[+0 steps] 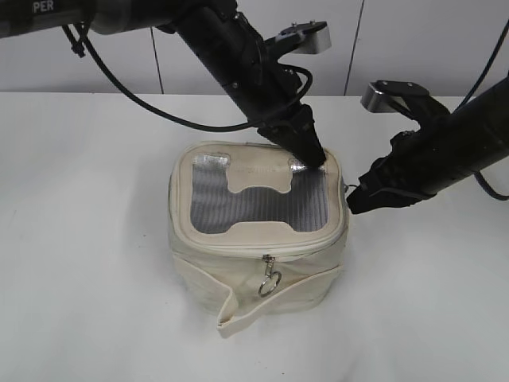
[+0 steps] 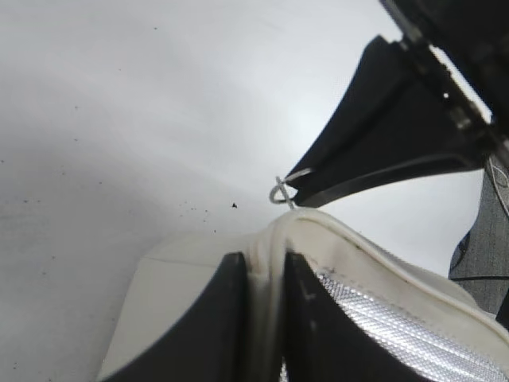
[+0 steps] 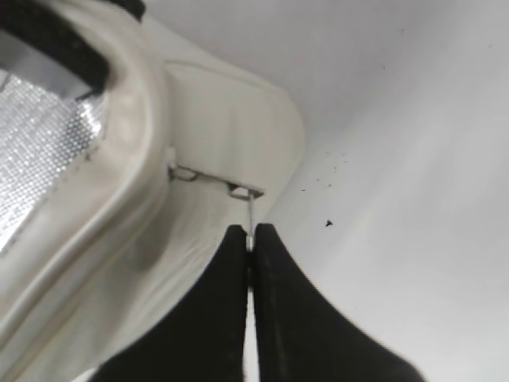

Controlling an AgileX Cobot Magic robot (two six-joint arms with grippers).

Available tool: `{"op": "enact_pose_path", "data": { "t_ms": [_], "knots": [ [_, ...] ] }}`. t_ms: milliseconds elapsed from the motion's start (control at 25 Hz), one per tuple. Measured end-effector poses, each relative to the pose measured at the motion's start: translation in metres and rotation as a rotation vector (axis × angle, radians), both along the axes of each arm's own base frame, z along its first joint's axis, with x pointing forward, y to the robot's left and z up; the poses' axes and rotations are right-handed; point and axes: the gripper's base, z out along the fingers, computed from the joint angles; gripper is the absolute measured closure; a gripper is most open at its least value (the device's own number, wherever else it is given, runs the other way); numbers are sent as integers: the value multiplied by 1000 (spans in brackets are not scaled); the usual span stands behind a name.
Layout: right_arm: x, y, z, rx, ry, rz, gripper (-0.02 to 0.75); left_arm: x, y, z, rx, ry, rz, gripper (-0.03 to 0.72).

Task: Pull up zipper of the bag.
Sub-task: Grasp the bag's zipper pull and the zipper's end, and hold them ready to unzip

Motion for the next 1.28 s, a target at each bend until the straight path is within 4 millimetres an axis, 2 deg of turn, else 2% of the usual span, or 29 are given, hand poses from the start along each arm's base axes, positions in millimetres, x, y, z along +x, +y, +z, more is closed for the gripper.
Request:
{"op": "enact_pose_path", "data": {
  "t_ms": [160,400,920,1040,1280],
  "knots": [
    [-5,1,1,9,45,22,733,0,0,0,1,0,0,589],
    [-15,-3,16,-17,62,38,733,0,0,0,1,0,0,589],
    [-55,-7,36,14,104,84,733,-1,0,0,1,6,0,589],
    [-67,1,40,20,110,128,733,-1,0,0,1,10,-1,590],
    [-99,31,38,-16,155,248,733,-1,0,0,2,14,-4,591]
  ]
}}
